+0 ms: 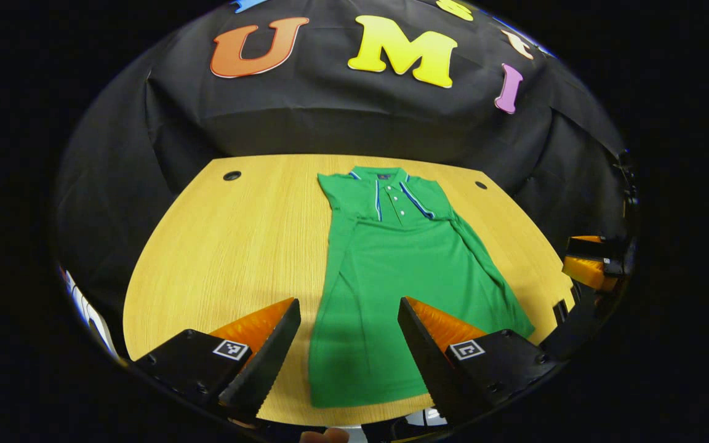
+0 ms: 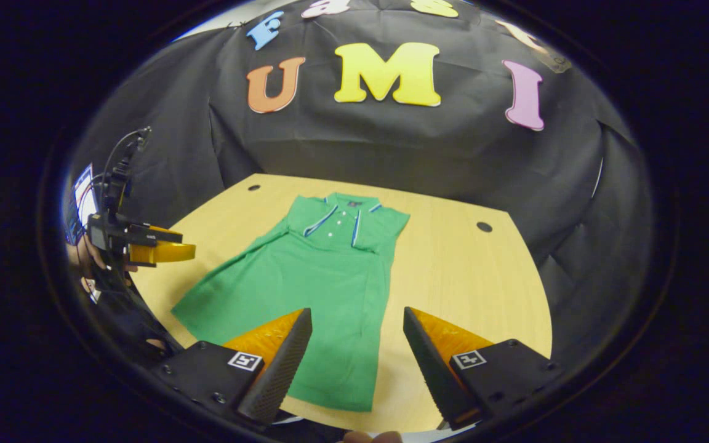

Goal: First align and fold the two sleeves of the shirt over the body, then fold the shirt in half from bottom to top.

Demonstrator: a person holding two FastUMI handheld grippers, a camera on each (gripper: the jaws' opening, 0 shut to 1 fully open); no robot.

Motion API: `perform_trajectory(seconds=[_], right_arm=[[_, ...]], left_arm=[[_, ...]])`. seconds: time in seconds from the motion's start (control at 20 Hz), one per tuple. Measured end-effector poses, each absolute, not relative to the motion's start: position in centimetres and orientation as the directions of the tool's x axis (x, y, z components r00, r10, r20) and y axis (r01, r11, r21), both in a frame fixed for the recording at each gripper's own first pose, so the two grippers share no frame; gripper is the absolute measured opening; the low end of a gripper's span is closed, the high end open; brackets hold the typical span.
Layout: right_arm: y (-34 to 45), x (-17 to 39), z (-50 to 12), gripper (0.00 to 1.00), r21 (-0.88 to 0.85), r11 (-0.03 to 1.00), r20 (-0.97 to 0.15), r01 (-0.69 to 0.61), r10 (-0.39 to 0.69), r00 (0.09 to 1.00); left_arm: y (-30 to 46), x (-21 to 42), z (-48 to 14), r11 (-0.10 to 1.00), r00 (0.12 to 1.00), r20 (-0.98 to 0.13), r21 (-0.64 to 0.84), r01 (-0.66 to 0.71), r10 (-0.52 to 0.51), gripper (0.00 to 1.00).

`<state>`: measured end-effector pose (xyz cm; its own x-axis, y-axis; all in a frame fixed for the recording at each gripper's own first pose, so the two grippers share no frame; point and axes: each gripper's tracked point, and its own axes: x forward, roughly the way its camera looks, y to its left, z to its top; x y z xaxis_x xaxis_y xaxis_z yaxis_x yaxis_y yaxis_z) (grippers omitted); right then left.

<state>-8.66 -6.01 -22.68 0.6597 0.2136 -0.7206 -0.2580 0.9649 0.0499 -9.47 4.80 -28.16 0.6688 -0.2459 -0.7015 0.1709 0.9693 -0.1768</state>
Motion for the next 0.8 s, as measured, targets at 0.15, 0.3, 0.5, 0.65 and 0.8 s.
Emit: perform_trajectory(seconds=[0.15,0.3,0.5,0.65,0.8], right_arm=[[-6.4,-12.6,-26.3,0.99,0.052,0.964,-0.803,-0.259,0.195,0.564],[-7.4,-16.0,-28.9,0.93,0.071,0.974,-0.852,-0.217,0.173,0.494],[-8.5,-18.0,-31.7,0.96,0.067,0.98,-0.885,-0.186,0.144,0.443],[-8.9,-18.6,-33.3,0.93,0.055,0.981,-0.9,-0.185,0.129,0.416],[-8.9,-18.7,-34.6,0.93,0.047,0.98,-0.914,-0.191,0.12,0.388]], left_arm=[[5.2,-14.3,-31.0,0.958,0.598,-0.749,-0.211,0.195,-0.287,1.0],[6.0,-18.1,-33.4,0.957,0.544,-0.789,-0.203,0.208,-0.285,1.0],[6.1,-20.6,-36.0,0.953,0.496,-0.821,-0.187,0.237,-0.284,1.0],[6.2,-20.8,-37.1,0.955,0.472,-0.835,-0.201,0.217,-0.283,1.0],[6.2,-20.5,-37.2,0.959,0.472,-0.837,-0.212,0.187,-0.277,1.0]])
